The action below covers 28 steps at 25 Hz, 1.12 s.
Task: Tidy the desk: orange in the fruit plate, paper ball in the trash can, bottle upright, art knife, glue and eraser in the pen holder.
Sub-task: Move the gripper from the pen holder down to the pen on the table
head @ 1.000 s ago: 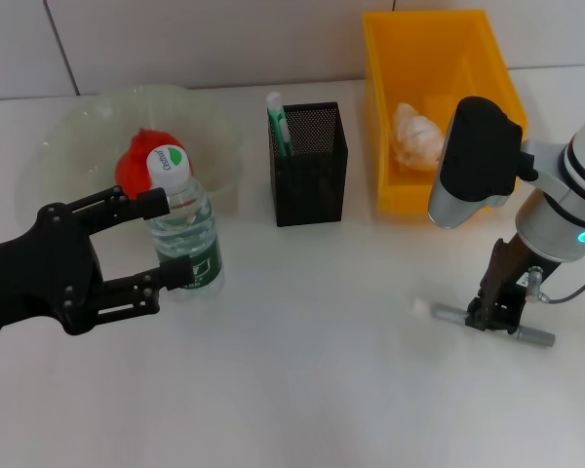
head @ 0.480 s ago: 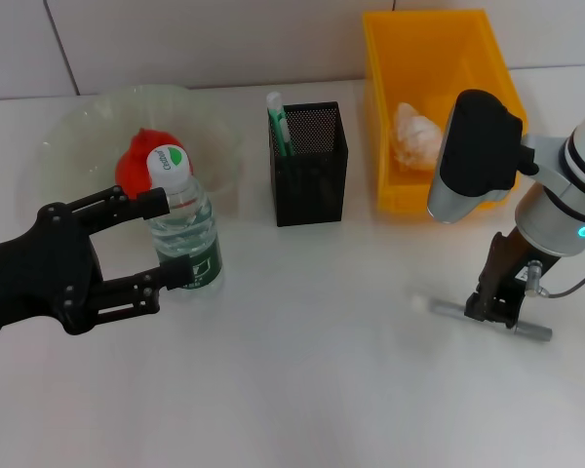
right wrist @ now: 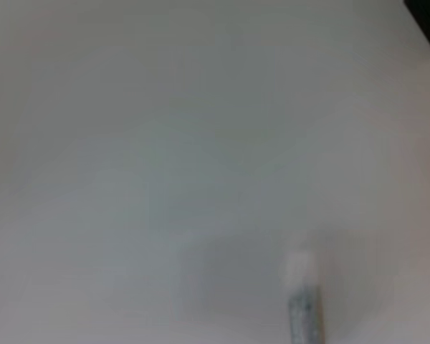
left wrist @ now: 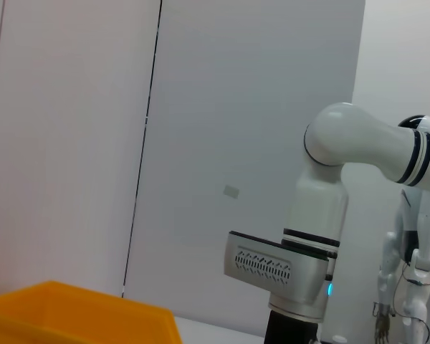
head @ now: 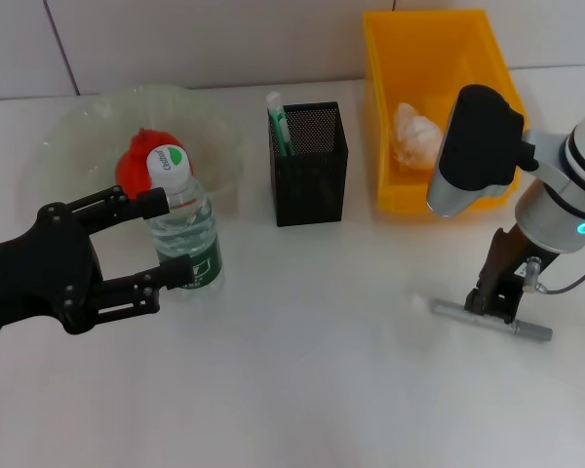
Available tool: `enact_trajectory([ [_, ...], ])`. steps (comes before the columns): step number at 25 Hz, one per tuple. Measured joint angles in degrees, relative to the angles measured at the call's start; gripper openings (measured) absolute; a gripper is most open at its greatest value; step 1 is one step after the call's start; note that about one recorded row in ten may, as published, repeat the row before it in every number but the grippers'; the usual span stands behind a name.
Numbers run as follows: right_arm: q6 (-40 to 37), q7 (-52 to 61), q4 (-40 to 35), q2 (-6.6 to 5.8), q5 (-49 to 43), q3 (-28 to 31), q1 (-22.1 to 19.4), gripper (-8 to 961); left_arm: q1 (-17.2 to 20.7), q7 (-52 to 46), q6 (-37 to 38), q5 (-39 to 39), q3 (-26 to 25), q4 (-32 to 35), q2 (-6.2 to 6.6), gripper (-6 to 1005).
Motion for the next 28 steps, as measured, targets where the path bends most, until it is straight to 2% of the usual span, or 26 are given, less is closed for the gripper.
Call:
enact_trajectory([
  [8, 0.0, 0.2, -0.4, -0.11, -0.3, -0.1, 0.1, 6, -0.1, 0.0, -0.1, 0.0, 0.0, -0.1, 0.0, 806],
  [13, -0.4, 0.0, -1.8, -0.13, -0.1, -0.1, 0.0, 147, -0.2, 0.0, -0.2, 0.0, 0.0, 0.0, 0.0, 806],
  [24, -0.5, -0.2, -1.5, -0.04, 0.1, -0.1, -0.3, 246, -0.4, 0.0, -0.4, 0.0, 0.0, -0.2, 0.0, 806],
  [28, -0.5, -0.2, -1.4, 0.0, 0.1, -0.4, -0.3, 245, -0.4, 0.0, -0.4, 0.0, 0.0, -0.3, 0.0, 806],
])
